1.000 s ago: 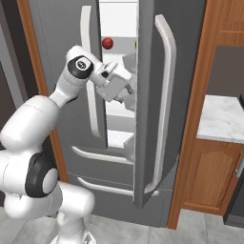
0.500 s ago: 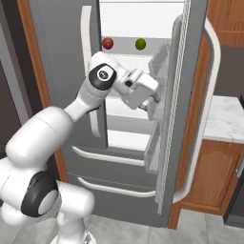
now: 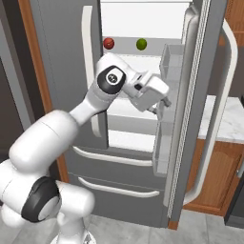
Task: Gather the lime and onion from the fridge and place them on a tray on the dining counter. Then gather the chicken drumsticks from the fridge and place them on the other tray.
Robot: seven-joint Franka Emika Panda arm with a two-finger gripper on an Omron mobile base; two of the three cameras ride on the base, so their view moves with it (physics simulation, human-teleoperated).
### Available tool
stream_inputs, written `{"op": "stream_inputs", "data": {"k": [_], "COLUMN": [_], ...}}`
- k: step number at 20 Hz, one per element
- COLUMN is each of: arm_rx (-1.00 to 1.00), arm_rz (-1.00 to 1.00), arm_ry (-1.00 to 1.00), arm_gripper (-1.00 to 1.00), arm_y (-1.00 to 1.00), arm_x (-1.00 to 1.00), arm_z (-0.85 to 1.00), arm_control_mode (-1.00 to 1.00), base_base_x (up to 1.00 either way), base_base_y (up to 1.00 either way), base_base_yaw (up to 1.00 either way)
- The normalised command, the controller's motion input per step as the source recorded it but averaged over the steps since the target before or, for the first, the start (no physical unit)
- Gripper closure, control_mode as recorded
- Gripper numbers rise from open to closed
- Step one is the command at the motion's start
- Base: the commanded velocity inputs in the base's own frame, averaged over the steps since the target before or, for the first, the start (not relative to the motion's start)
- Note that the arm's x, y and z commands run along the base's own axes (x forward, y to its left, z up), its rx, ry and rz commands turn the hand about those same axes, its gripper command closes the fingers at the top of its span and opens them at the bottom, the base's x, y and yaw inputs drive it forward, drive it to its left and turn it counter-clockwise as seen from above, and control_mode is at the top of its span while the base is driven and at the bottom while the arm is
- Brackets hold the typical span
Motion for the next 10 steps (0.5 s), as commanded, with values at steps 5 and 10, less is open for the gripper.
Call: {"op": "stream_inputs", "data": {"k": [5, 10], "arm_rx": [0.00, 0.00], "arm_rz": [0.01, 0.07], "arm_ry": [-0.24, -0.21], "arm_gripper": [-1.00, -1.00], "arm_y": [0.55, 0.99], "arm_x": [-0.95, -0.46], "arm_z": [0.00, 0.00], "arm_control_mode": [-1.00, -1.00], "base_base_x": [0.00, 0.00], "base_base_y": [0.00, 0.00], "base_base_yaw": [0.00, 0.00]}}
